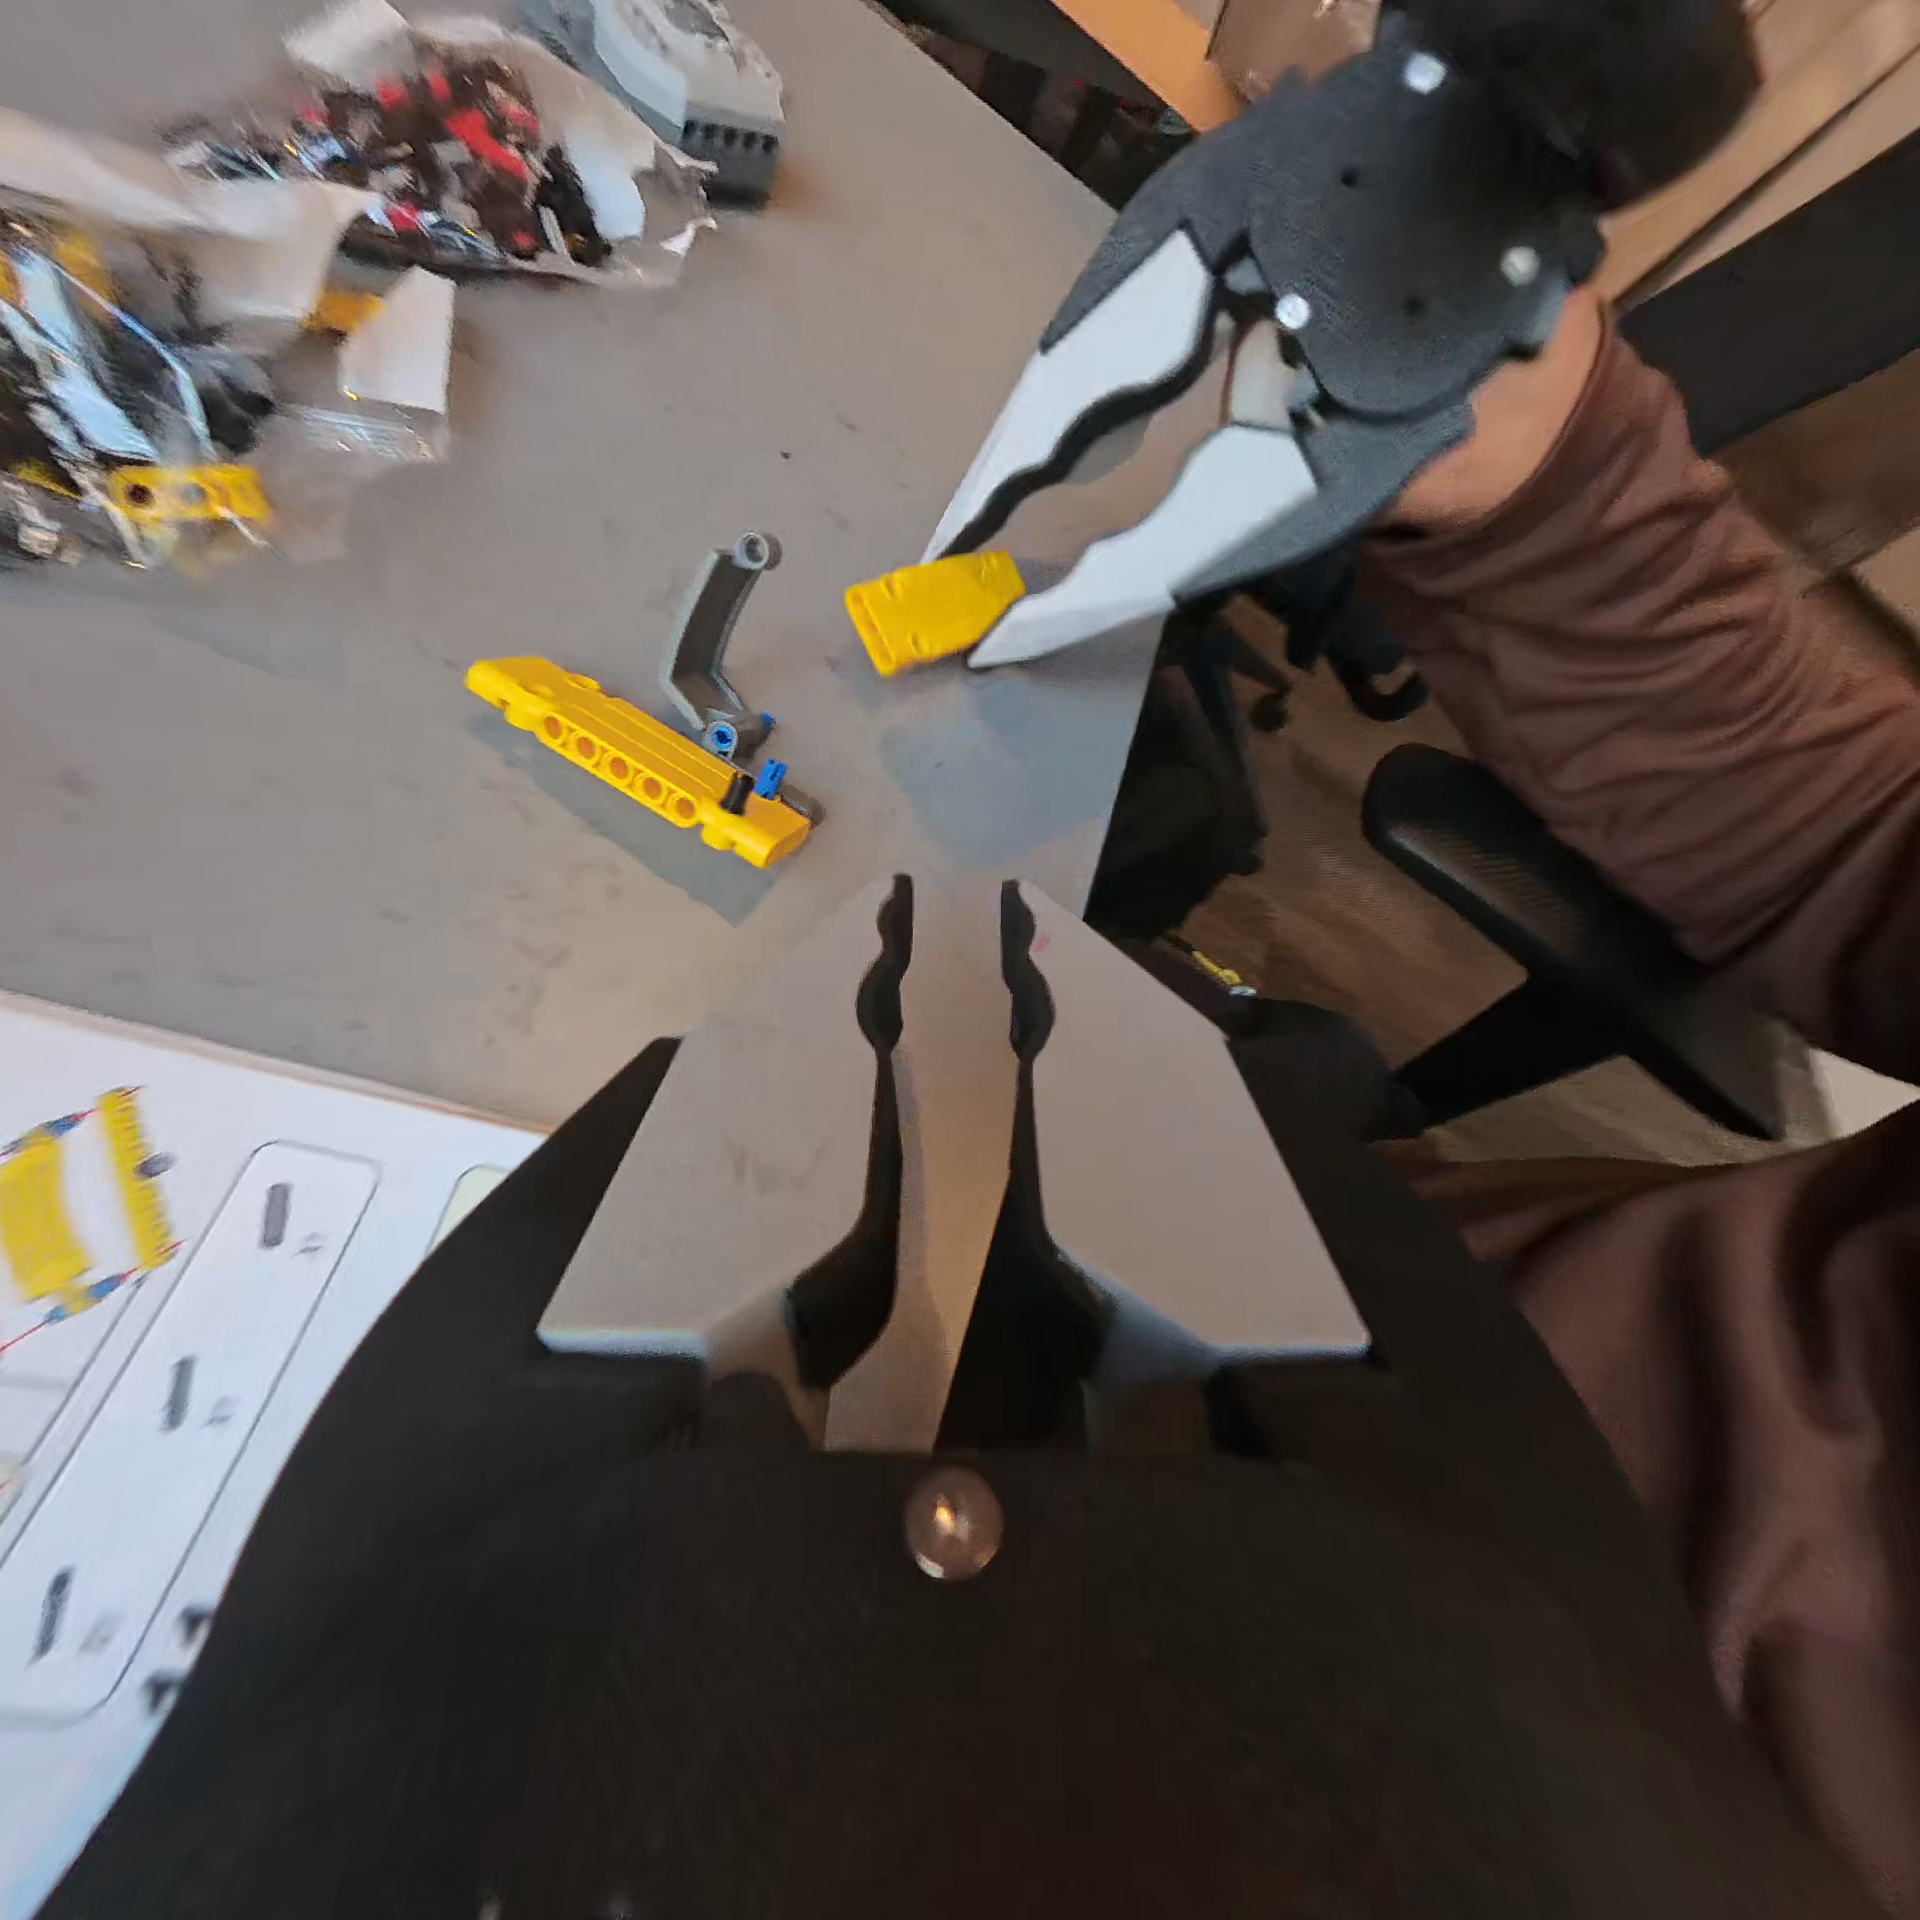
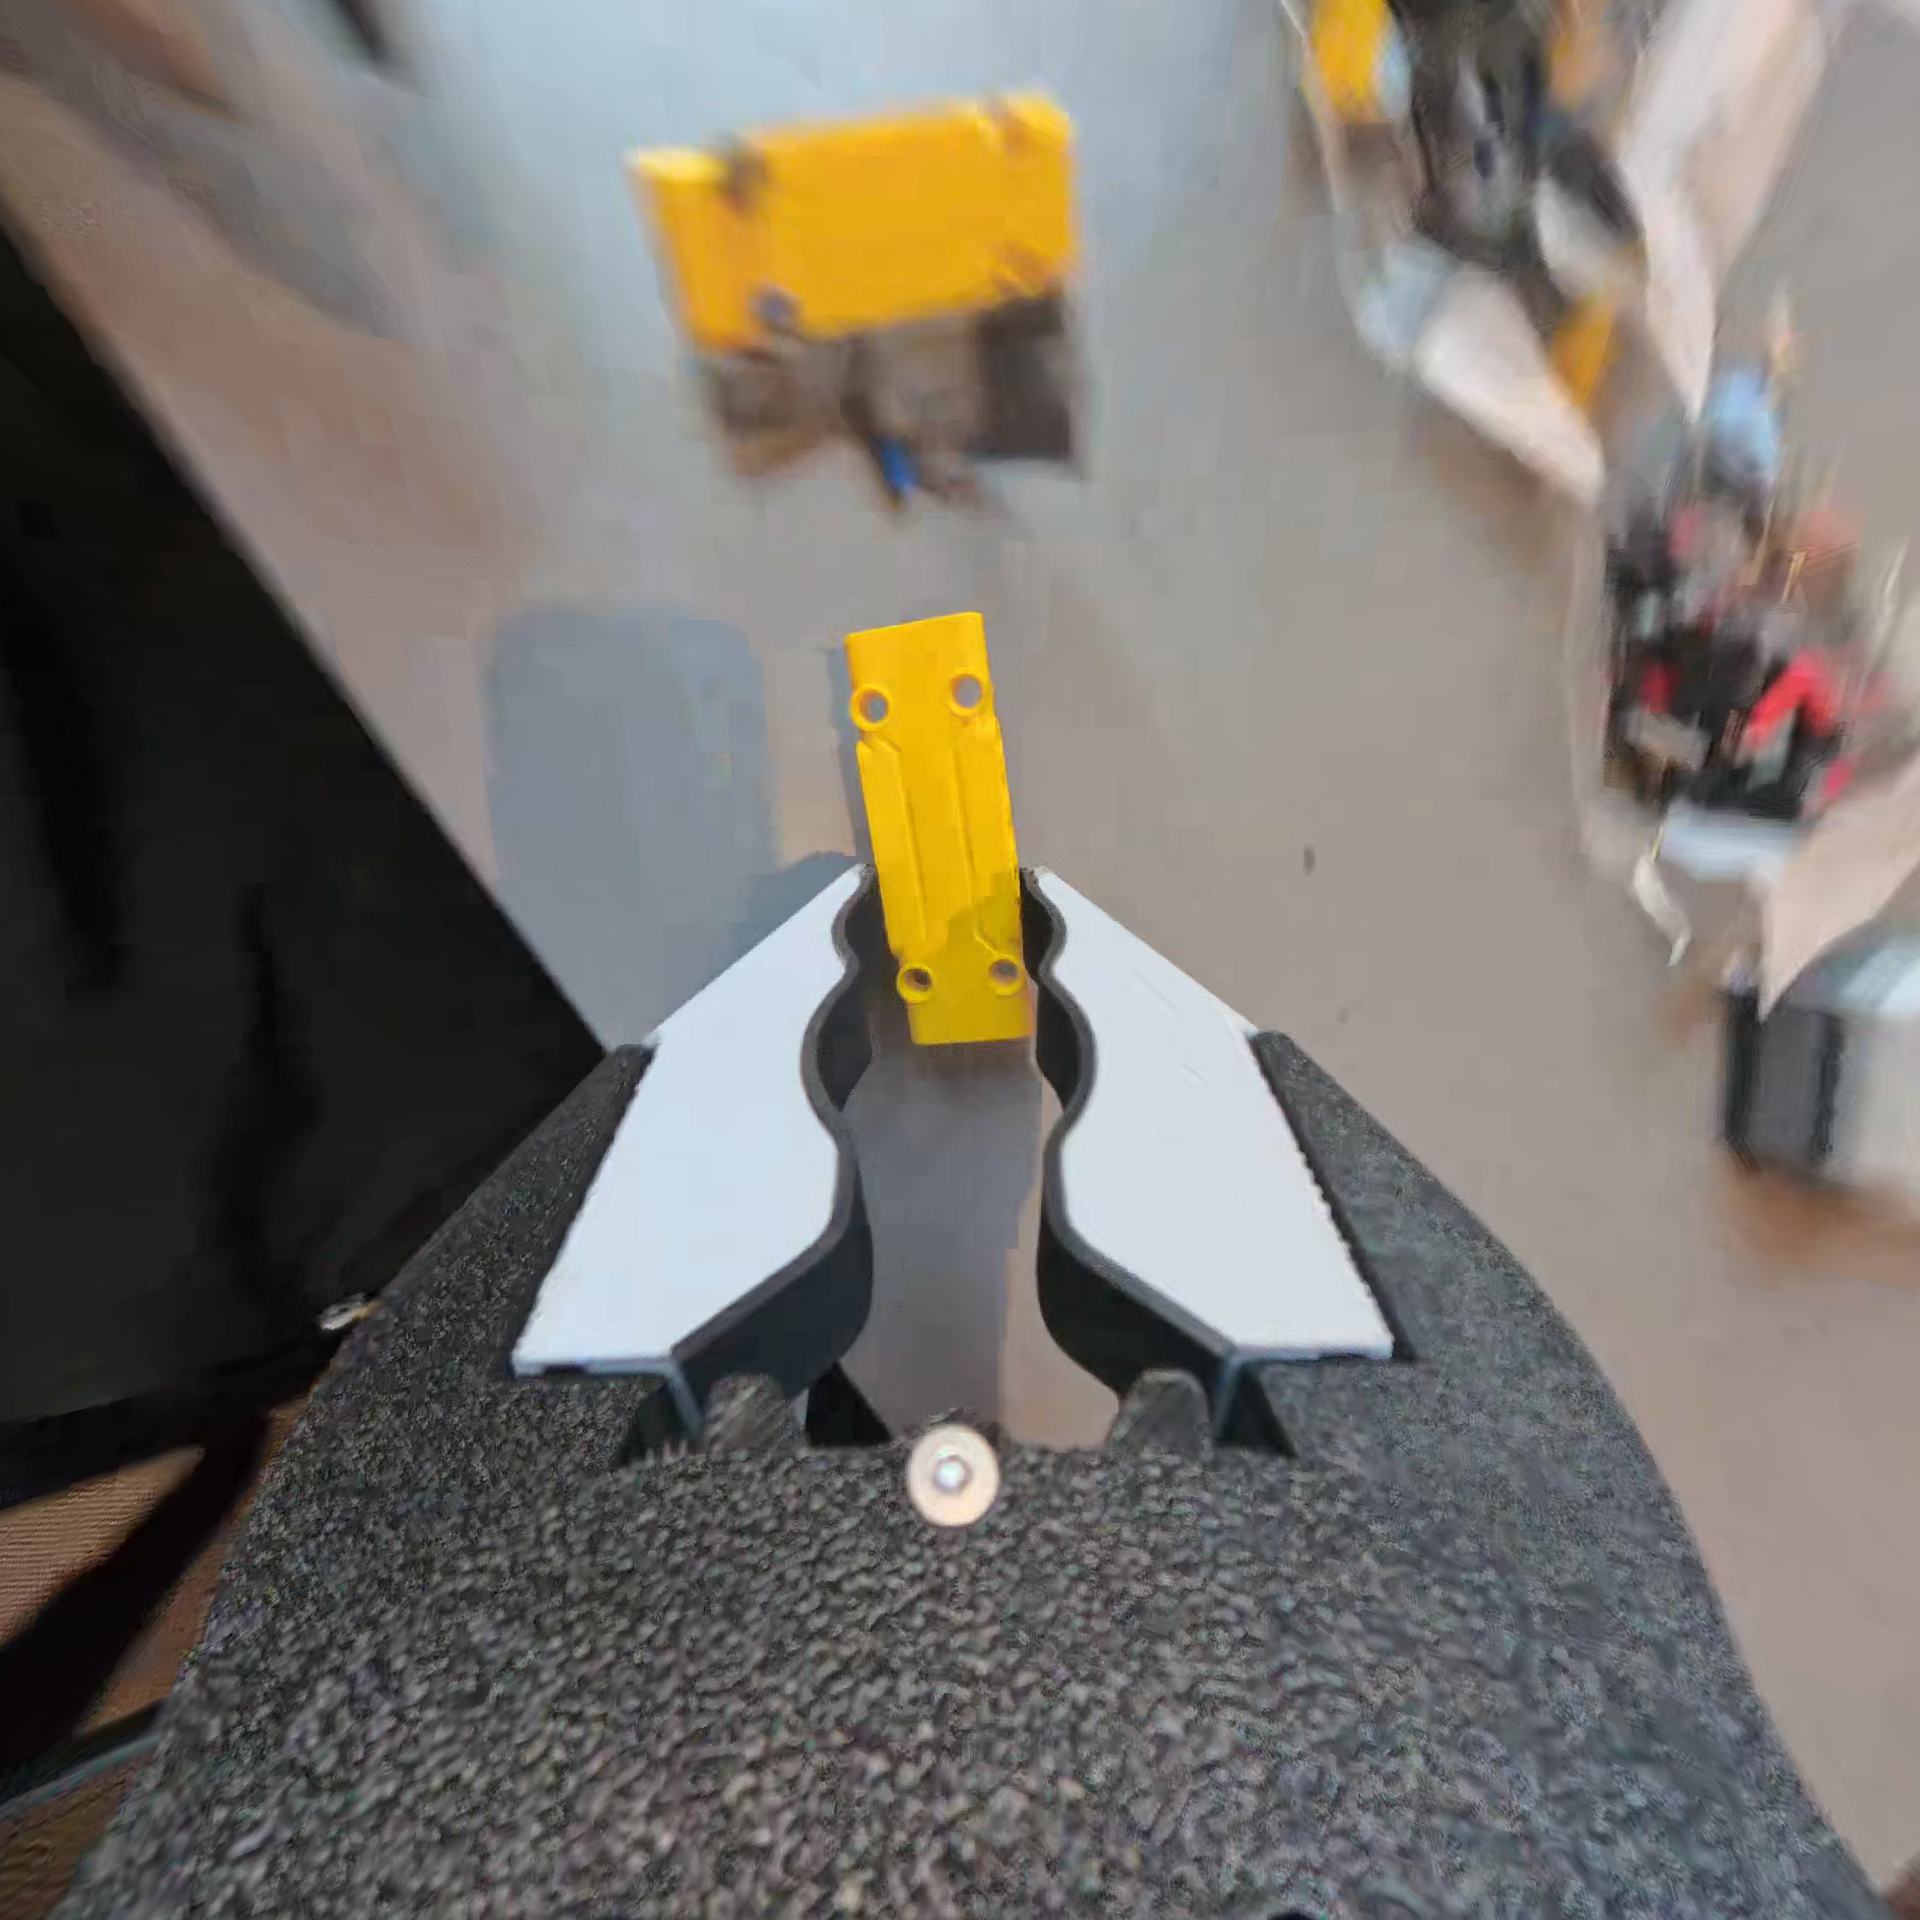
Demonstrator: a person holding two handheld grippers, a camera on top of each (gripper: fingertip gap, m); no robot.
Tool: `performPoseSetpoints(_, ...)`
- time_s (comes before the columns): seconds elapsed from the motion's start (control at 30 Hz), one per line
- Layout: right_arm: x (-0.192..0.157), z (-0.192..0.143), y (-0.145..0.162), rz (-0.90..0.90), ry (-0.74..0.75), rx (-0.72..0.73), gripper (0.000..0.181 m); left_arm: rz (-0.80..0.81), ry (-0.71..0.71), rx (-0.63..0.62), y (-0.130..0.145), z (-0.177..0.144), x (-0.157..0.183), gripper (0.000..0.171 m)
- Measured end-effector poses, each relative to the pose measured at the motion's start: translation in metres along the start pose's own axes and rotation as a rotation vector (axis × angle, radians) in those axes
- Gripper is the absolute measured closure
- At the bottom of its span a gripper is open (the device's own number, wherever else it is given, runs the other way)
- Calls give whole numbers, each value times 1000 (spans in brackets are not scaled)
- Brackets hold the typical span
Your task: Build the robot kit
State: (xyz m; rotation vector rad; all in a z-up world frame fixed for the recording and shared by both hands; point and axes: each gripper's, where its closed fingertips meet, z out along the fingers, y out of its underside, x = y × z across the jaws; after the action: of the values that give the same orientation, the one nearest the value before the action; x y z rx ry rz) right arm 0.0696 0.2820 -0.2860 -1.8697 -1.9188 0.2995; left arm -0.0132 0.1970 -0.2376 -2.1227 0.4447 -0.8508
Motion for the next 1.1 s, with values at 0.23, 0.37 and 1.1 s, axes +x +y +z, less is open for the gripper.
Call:
performPoseSetpoints(0.23,18,0,14,299,19,-67,154,118,-114,-41,44,-14,0,157)
performPoseSetpoints(0.37,10,1,13,348,-16,-76,154,161,-130,6,49,-23,9,156)
performPoseSetpoints(1.1,6,-33,-71,159,150,422,164,169,-654,81,56,-147,-84,158)
